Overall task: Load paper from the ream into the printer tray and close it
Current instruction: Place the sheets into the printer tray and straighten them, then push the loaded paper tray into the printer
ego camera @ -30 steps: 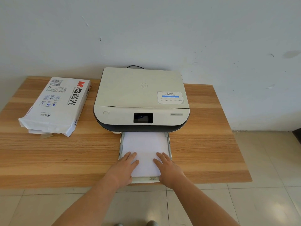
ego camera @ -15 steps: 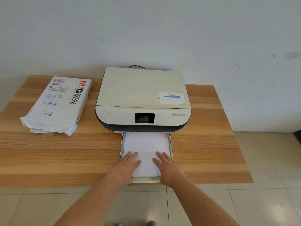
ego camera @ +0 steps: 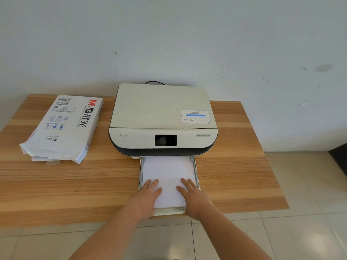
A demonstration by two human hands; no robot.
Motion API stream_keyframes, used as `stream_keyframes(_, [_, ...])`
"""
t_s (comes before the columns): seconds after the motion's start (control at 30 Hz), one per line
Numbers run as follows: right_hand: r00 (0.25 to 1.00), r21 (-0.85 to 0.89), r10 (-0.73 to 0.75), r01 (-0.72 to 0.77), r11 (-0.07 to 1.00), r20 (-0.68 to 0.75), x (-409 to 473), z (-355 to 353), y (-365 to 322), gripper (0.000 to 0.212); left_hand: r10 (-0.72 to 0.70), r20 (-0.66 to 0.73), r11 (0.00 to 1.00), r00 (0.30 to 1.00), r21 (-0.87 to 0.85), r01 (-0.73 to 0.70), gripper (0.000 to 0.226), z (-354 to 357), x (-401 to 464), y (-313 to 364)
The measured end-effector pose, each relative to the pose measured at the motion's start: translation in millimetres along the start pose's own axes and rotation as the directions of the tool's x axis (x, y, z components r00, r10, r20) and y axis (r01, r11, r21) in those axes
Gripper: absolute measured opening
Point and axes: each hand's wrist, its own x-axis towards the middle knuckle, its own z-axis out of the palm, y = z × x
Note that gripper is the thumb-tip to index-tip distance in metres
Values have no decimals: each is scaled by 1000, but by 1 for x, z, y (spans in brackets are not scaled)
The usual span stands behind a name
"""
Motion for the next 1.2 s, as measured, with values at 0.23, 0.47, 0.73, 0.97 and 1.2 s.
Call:
stream_keyframes(0.23, [984,242,144,-115,963,-106,-2,-26,6,58,-31,-195,993,980,-118,8,60,-14,-2,-22])
stream_keyframes(0.47, [953,328,293,-252,910,-81,10,-37,28,47,-238,-269,938,933,-314,148,50,-27,3,-33])
stream_keyframes(0.73, [930,294,354,-313,903,-99,33,-50,45,32,-407,-192,875,893,-361,322,45,-23,13,-34])
stream_keyframes(0.97, [928,327,373,-358,875,17,52,-49,61,35,-540,-109,811,835,-333,481,39,-20,24,-37])
stream_keyframes(1.2, [944,341,326,-324,883,53,59,-43,67,30,-554,-93,811,827,-281,512,38,-23,39,-39])
